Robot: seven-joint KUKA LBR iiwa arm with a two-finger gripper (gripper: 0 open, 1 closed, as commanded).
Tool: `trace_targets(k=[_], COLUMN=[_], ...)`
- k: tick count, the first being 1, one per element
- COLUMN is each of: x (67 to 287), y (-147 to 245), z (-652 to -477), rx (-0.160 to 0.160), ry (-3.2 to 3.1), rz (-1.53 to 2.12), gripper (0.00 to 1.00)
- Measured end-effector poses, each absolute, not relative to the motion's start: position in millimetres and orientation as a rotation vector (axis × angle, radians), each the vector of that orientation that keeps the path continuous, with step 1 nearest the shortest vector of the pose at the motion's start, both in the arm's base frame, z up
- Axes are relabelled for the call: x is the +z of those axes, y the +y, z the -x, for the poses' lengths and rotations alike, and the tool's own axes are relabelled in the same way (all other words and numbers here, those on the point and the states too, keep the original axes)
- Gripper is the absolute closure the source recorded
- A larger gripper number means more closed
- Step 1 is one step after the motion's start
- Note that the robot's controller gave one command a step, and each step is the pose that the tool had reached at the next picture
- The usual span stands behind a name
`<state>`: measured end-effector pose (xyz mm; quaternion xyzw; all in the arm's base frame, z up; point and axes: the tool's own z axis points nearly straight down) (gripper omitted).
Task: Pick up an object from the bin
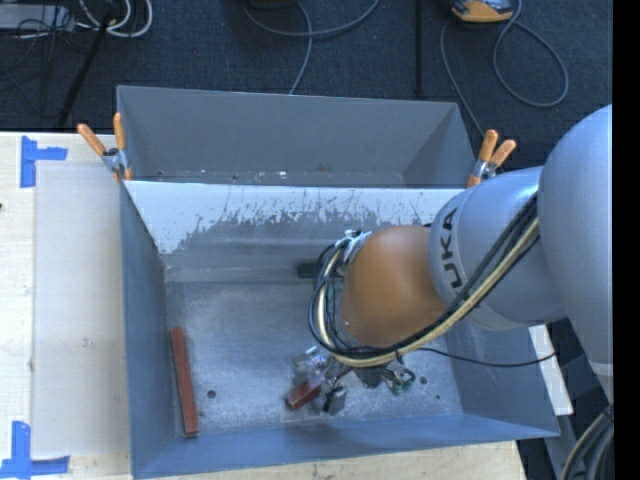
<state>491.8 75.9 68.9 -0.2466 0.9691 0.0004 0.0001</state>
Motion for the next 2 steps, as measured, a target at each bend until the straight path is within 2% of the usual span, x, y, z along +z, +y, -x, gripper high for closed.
trace_targets(k=[1,2], x=[175,193], y=[77,78], z=[-493.5,-494.3], rx=[-0.001,0.0], ry=[3.038,3.045], rz=[0.767,0.762], gripper=[1.0,1.0])
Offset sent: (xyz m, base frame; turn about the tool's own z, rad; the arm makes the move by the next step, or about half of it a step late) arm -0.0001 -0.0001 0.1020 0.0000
